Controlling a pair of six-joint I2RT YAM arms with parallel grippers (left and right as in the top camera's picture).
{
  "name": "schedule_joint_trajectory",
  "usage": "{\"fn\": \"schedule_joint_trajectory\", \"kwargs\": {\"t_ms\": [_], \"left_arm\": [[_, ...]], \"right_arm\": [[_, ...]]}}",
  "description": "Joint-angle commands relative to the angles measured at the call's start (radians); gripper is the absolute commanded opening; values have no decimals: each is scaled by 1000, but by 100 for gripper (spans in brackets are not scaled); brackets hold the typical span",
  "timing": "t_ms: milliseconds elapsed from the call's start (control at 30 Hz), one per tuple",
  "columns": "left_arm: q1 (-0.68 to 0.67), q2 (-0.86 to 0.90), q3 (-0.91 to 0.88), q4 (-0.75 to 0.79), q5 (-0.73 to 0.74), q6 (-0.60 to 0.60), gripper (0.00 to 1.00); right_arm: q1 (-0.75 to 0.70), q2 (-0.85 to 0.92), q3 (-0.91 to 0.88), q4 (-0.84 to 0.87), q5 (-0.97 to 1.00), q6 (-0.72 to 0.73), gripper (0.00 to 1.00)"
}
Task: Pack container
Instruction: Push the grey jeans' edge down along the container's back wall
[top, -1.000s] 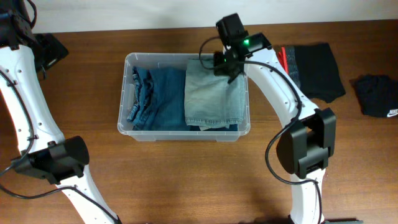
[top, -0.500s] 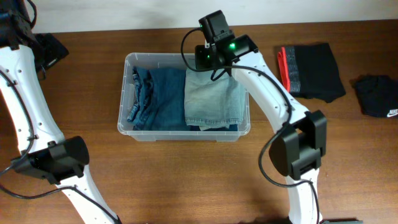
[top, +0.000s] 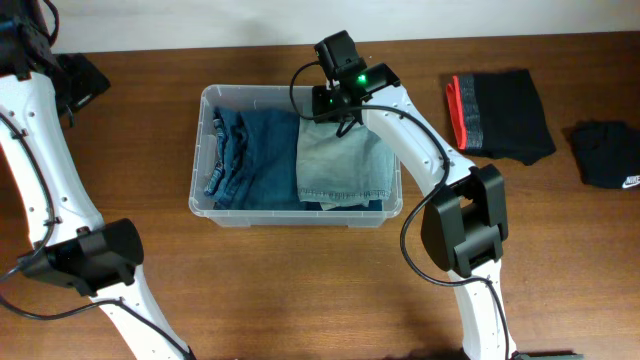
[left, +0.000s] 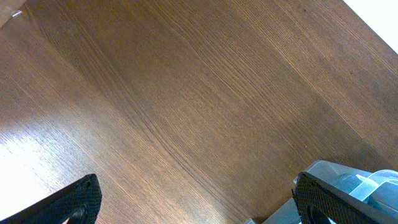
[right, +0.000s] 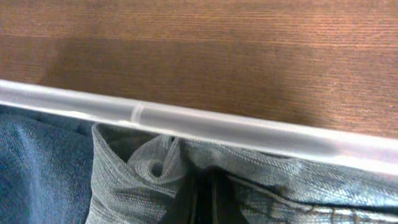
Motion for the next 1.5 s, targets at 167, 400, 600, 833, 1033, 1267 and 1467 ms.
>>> {"fn": "schedule_joint_trajectory", "kwargs": {"t_ms": [167,400,600,833,1033,1267,1467], "left_arm": [[3,-16,-6,-1,-4,-5,99],[3,-16,-6,-1,-4,-5,99],[3,-16,-6,-1,-4,-5,99],[3,-16,-6,-1,-4,-5,99],[3,-16,-6,-1,-4,-5,99],[3,-16,-6,-1,-4,-5,99],[3,-16,-6,-1,-4,-5,99]], "right_arm": [[1,-105,104,-184,72,-41,4],[1,-204,185,-478,89,-35,5],[0,-188,169,-669,89,-10,6],[0,-184,22,-681,85,10,5],[0,-184,-162,-592,83,36,5],[0,-184,-308,-462,39,43,4],[0,-202,-249,-454,95,42,4]]}}
